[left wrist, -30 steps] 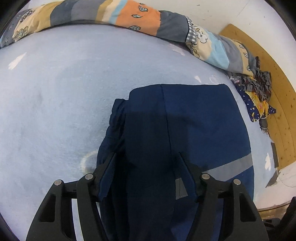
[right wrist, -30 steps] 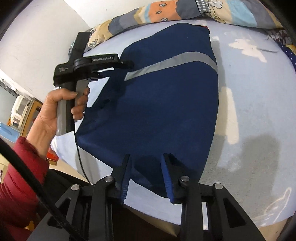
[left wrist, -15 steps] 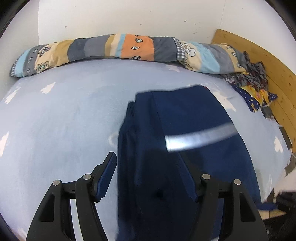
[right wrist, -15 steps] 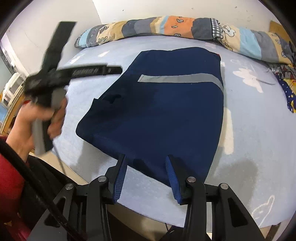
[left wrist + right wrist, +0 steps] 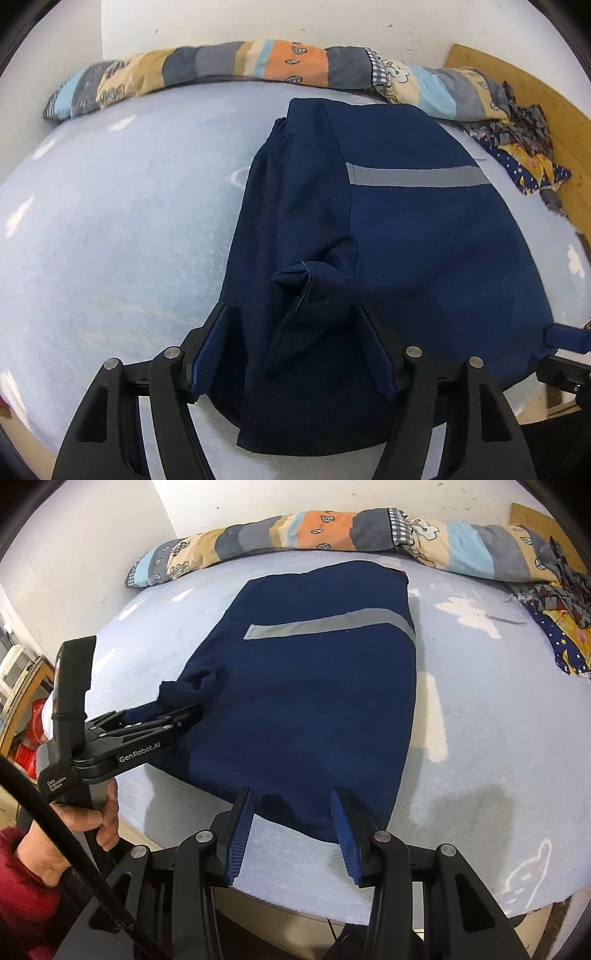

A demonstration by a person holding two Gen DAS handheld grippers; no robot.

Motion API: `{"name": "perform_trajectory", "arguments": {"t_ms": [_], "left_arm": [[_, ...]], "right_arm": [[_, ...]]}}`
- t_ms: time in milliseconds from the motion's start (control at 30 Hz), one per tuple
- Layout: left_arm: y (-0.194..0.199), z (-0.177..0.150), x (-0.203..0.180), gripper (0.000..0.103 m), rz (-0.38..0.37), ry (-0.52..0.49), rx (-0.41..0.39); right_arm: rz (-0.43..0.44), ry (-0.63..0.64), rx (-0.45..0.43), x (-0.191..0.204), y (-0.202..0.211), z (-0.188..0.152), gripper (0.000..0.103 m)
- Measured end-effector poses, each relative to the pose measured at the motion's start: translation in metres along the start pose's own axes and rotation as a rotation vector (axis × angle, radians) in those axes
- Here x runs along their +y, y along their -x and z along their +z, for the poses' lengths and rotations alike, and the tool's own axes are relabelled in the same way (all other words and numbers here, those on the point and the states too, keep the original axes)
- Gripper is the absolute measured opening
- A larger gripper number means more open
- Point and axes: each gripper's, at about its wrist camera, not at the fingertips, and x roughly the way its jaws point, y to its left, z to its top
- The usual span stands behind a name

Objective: Fold large clothes
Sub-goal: 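Press the folded jacket flat and release it with both grippers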

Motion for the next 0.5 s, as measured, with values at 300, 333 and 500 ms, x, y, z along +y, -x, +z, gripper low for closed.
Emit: {"name": "perform_trajectory", "arguments": {"t_ms": [300, 333, 500], "left_arm": [[0.0044, -0.0053, -0.0054, 0.075, 0.072, -0.038, -0.042], [0.0058, -0.0057, -0.0056, 0.075, 0.077, -0.037, -0.046], [0.0092, -0.0084, -0.0067, 0.075, 0.086, -0.038, -0.053]], "right_arm": [[-0.007, -0.019, -0.016, 0.0005, -0.0006, -0.0024, 0.047], [-0.009, -0.018, -0.018, 0.0008, -0.0003, -0.0028, 0.047], [-0.006, -0.028, -0.027, 0.0007, 0.0017, -0.0047, 0.047]]}}
